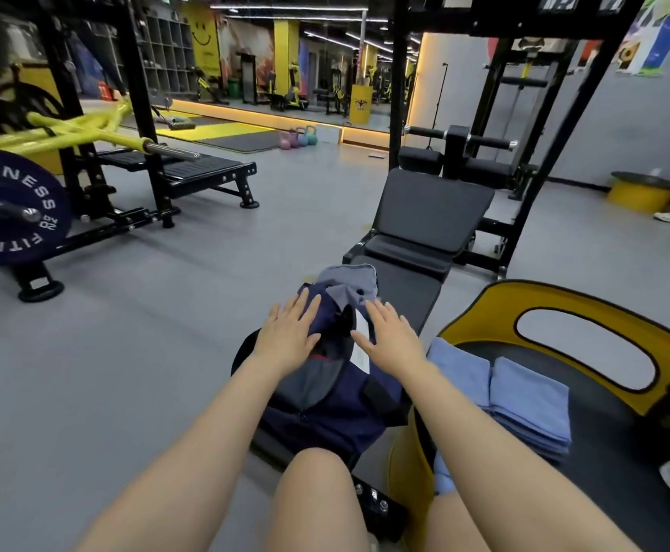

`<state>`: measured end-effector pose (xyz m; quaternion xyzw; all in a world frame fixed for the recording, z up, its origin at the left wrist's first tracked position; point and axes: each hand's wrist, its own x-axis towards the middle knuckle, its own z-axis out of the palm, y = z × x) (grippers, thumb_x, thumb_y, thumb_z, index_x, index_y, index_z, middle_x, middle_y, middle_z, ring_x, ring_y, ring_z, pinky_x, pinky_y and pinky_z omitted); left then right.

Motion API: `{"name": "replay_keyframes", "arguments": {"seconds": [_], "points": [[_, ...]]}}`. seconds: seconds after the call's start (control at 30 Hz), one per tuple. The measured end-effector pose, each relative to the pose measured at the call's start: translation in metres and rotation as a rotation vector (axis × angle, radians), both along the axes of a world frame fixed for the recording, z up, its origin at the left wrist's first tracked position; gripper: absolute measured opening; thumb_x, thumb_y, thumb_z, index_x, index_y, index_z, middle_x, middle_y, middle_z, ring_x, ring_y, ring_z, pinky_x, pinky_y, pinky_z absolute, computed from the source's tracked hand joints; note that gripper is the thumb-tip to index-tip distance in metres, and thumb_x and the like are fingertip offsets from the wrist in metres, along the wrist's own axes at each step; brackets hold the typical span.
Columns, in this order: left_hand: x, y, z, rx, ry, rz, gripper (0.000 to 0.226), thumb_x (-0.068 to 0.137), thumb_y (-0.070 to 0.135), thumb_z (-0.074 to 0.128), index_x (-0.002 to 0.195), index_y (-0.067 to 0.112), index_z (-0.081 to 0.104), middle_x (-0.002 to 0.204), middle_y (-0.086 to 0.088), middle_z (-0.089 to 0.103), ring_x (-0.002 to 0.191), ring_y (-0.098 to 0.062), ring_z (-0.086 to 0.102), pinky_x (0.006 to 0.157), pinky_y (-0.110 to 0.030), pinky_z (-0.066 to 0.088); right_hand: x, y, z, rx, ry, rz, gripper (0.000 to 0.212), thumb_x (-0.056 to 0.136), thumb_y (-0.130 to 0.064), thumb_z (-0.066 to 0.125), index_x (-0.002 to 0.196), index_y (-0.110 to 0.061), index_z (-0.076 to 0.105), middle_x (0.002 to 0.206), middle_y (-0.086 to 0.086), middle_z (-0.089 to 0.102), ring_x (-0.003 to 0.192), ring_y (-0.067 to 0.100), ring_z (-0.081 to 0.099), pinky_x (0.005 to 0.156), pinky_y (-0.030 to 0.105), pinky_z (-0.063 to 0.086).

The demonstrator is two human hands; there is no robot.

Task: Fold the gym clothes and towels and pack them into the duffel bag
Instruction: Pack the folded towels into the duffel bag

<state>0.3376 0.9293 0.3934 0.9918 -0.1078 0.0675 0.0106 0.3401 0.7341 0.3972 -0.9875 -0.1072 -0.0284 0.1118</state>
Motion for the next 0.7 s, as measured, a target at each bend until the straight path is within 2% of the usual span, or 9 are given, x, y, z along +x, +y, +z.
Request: {"name": "replay_keyframes", "arguments": {"seconds": [0.27, 0.4, 0.5, 0.6, 0.63, 0.7], "points": [[0.032, 0.011, -0.021, -0.022, 0.140, 0.114, 0.063, 0.102, 0.038, 0.031, 0.152, 0.021, -0.003, 0.160, -0.003, -0.005, 0.147, -0.021, 0.001, 0.116, -0.043, 0.005, 0.045, 0.012, -0.026, 0.037, 0.097, 0.012, 0.069, 0.098, -0.051, 0.037, 0.154, -0.020, 0.009, 0.161, 0.001, 0.004, 0.148, 0.021, 0.006, 0.118, 0.041, 0.017], [0.053, 0.015, -0.037, -0.140, 0.248, 0.187, 0.063, 0.100, 0.039, 0.036, 0.152, 0.024, 0.003, 0.160, -0.006, 0.001, 0.144, -0.027, 0.015, 0.113, -0.044, 0.022, 0.064, 0.019, -0.036, 0.080, 0.212, -0.088, 0.072, 0.096, -0.048, 0.044, 0.153, -0.028, 0.006, 0.162, 0.001, 0.000, 0.143, 0.041, 0.017, 0.108, 0.048, 0.034], [0.067, 0.015, -0.054, -0.232, 0.342, 0.252, 0.065, 0.098, 0.039, 0.042, 0.152, 0.029, 0.007, 0.157, -0.007, 0.015, 0.136, -0.032, 0.032, 0.106, -0.045, 0.035, 0.076, 0.025, -0.047, 0.152, 0.306, -0.182, 0.077, 0.094, -0.033, 0.051, 0.153, -0.032, 0.001, 0.161, 0.004, -0.002, 0.131, 0.043, 0.039, 0.092, 0.042, 0.044], [0.074, 0.012, -0.071, -0.185, 0.414, 0.342, 0.067, 0.097, 0.039, 0.045, 0.151, 0.032, 0.007, 0.156, -0.007, 0.019, 0.135, -0.033, 0.035, 0.106, -0.043, 0.036, 0.083, 0.030, -0.058, 0.157, 0.325, -0.191, 0.080, 0.089, -0.005, 0.049, 0.153, -0.027, 0.006, 0.159, 0.008, 0.016, 0.120, 0.036, 0.052, 0.078, 0.034, 0.042], [0.075, 0.012, -0.075, -0.171, 0.428, 0.364, 0.062, 0.099, 0.036, 0.043, 0.151, 0.031, 0.011, 0.153, -0.009, 0.026, 0.132, -0.033, 0.039, 0.103, -0.040, 0.039, 0.085, 0.030, -0.061, 0.146, 0.305, -0.176, 0.079, 0.088, 0.000, 0.048, 0.153, -0.025, 0.009, 0.154, 0.009, 0.028, 0.117, 0.035, 0.053, 0.076, 0.034, 0.041], [0.074, 0.010, -0.079, -0.160, 0.389, 0.379, 0.045, 0.101, 0.028, 0.037, 0.145, 0.028, 0.030, 0.135, -0.012, 0.049, 0.118, -0.033, 0.051, 0.092, -0.037, 0.044, 0.088, 0.027, -0.064, 0.142, 0.267, -0.157, 0.075, 0.088, 0.003, 0.045, 0.152, -0.023, 0.016, 0.138, 0.010, 0.047, 0.112, 0.034, 0.055, 0.074, 0.033, 0.042]]}}
